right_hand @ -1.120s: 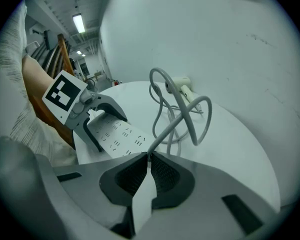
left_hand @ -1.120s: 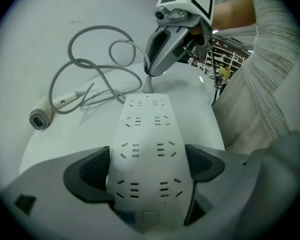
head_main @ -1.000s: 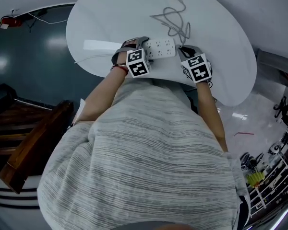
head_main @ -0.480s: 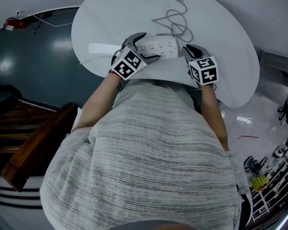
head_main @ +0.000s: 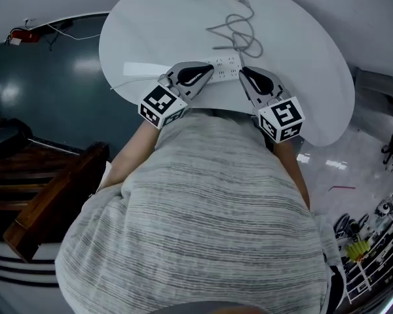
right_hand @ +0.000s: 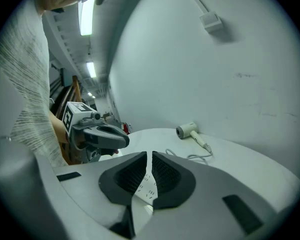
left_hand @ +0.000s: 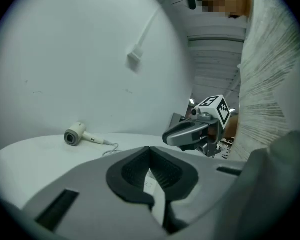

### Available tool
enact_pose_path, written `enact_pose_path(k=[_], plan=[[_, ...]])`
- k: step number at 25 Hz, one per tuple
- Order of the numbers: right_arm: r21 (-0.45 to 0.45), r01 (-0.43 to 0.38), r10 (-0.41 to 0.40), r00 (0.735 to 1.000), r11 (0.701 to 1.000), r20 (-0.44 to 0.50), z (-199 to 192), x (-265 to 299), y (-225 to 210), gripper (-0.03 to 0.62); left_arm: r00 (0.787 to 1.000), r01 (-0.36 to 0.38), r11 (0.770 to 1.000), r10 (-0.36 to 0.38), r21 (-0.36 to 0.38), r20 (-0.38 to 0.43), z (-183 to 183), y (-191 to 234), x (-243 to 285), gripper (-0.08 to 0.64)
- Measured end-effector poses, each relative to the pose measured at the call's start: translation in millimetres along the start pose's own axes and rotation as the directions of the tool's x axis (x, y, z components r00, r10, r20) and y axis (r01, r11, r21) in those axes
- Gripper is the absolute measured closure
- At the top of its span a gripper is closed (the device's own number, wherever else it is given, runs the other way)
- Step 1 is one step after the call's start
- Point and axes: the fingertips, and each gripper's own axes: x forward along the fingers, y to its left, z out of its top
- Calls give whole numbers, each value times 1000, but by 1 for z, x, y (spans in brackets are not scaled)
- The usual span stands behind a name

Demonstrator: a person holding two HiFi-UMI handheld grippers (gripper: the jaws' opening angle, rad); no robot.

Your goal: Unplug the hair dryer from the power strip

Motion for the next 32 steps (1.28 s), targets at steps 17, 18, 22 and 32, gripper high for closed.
enact_pose_path(k=[17, 18, 22, 32], plan=[[-4, -64, 64, 997, 998, 34, 8, -6, 25, 568, 995, 79, 996, -77, -31, 62, 8, -35, -3, 554], [-5, -66, 66, 997, 998, 34, 8, -6, 25, 568, 995, 79, 996, -77, -31, 62, 8, -35, -3, 554], [-6, -71, 72, 997, 997, 34, 7, -6, 25, 568, 996, 70, 997, -68, -33, 59, 6, -34, -4, 554], [2, -88, 88, 996, 996, 33, 9, -2, 23, 568, 997, 57, 998, -56, -35, 52, 3, -32, -2, 554]])
